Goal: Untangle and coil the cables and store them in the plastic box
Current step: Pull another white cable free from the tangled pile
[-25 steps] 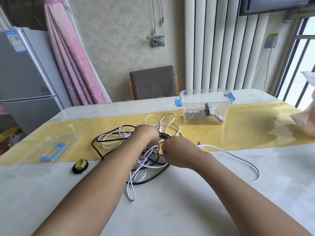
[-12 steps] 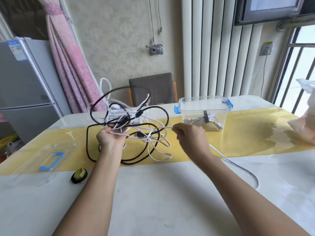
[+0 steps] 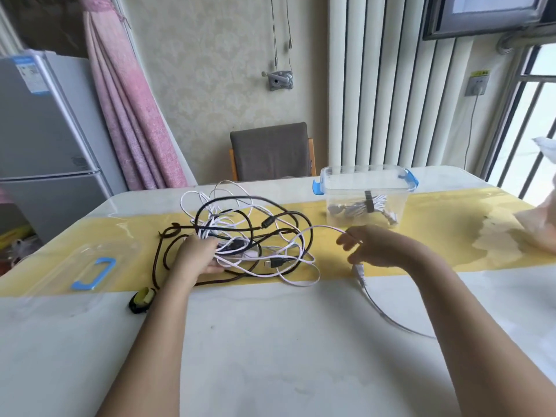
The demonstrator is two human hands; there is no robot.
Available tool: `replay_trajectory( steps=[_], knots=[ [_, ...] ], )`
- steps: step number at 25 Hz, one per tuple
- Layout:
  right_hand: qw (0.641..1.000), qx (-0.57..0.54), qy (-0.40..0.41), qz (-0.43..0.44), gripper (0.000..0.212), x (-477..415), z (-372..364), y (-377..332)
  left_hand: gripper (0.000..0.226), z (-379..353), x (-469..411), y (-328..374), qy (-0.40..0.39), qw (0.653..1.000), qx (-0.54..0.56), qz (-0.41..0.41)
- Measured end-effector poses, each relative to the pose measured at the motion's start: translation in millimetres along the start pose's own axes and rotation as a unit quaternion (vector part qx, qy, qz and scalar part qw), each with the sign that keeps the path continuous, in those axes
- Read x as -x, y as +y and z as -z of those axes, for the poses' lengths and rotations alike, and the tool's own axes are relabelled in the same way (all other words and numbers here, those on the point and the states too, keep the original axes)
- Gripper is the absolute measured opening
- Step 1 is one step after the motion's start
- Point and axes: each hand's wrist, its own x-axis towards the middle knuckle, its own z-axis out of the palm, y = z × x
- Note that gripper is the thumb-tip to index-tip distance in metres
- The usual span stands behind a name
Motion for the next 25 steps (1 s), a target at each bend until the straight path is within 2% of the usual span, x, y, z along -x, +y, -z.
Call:
replay_trajectory(
  steps=[1, 3, 4, 6, 7, 8, 10, 11, 12, 13, 14, 15, 16, 18, 20, 22, 23, 24, 25],
  knots=[
    [0.999, -0.009, 0.017, 0.028, 0.042, -2, -9, -8, 0.020, 1, 6, 2, 0.024, 0.993, -0.114, -0.012],
    [0.984, -0.054, 0.132, 0.109, 0.039, -9, -29, -27, 0.028, 3, 18, 7, 0.111, 0.941, -0.315, -0.051],
    [0.970, -0.068, 0.184, 0.144, 0.029, -11, -37, -35, 0.037, 2, 25, 12, 0.163, 0.914, -0.362, -0.079],
    [0.954, -0.058, 0.241, 0.170, 0.019, -15, -50, -44, 0.040, -4, 45, 22, 0.233, 0.890, -0.343, -0.190],
    [0.957, -0.037, 0.238, 0.161, 0.019, -15, -53, -46, 0.032, -10, 55, 26, 0.219, 0.886, -0.309, -0.267],
    [0.964, -0.011, 0.220, 0.146, 0.019, -15, -56, -48, 0.025, -18, 60, 26, 0.161, 0.893, -0.273, -0.318],
    [0.977, 0.013, 0.177, 0.121, 0.021, -14, -59, -51, 0.034, -34, 61, 16, -0.023, 0.900, -0.300, -0.316],
    [0.976, -0.009, 0.174, 0.128, 0.020, -15, -59, -51, 0.047, -42, 57, 7, -0.101, 0.882, -0.350, -0.299],
    [0.973, -0.046, 0.178, 0.140, 0.018, -15, -59, -51, 0.058, -49, 51, -1, -0.141, 0.851, -0.405, -0.302],
    [0.967, -0.092, 0.184, 0.151, 0.017, -13, -58, -54, 0.063, -53, 45, -7, -0.150, 0.827, -0.436, -0.322],
    [0.958, -0.157, 0.186, 0.153, 0.017, -11, -58, -57, 0.065, -55, 41, -10, -0.149, 0.819, -0.438, -0.339],
    [0.940, -0.246, 0.182, 0.148, 0.018, -10, -56, -59, 0.065, -55, 40, -11, -0.147, 0.828, -0.417, -0.347],
    [0.907, -0.355, 0.173, 0.145, 0.020, -9, -53, -62, 0.063, -54, 37, -12, -0.143, 0.841, -0.391, -0.346],
    [0.812, -0.540, 0.166, 0.147, 0.023, -6, -43, -63, 0.052, -51, 38, -9, -0.115, 0.862, -0.348, -0.350],
    [0.732, -0.634, 0.197, 0.153, 0.027, -3, -29, -59, 0.036, -45, 41, -1, -0.047, 0.890, -0.256, -0.373],
    [0.665, -0.697, 0.220, 0.153, 0.029, 1, -15, -49, 0.031, -37, 42, 7, 0.012, 0.906, -0.132, -0.401],
    [0.647, -0.713, 0.223, 0.152, 0.029, 1, -10, -44, 0.031, -33, 41, 10, -0.001, 0.916, -0.077, -0.393],
    [0.650, -0.713, 0.220, 0.148, 0.028, 1, -7, -41, 0.029, -30, 42, 13, -0.049, 0.927, -0.026, -0.371],
    [0.671, -0.697, 0.212, 0.137, 0.027, 1, -4, -38, 0.026, -28, 45, 16, -0.119, 0.933, 0.009, -0.340]
  ],
)
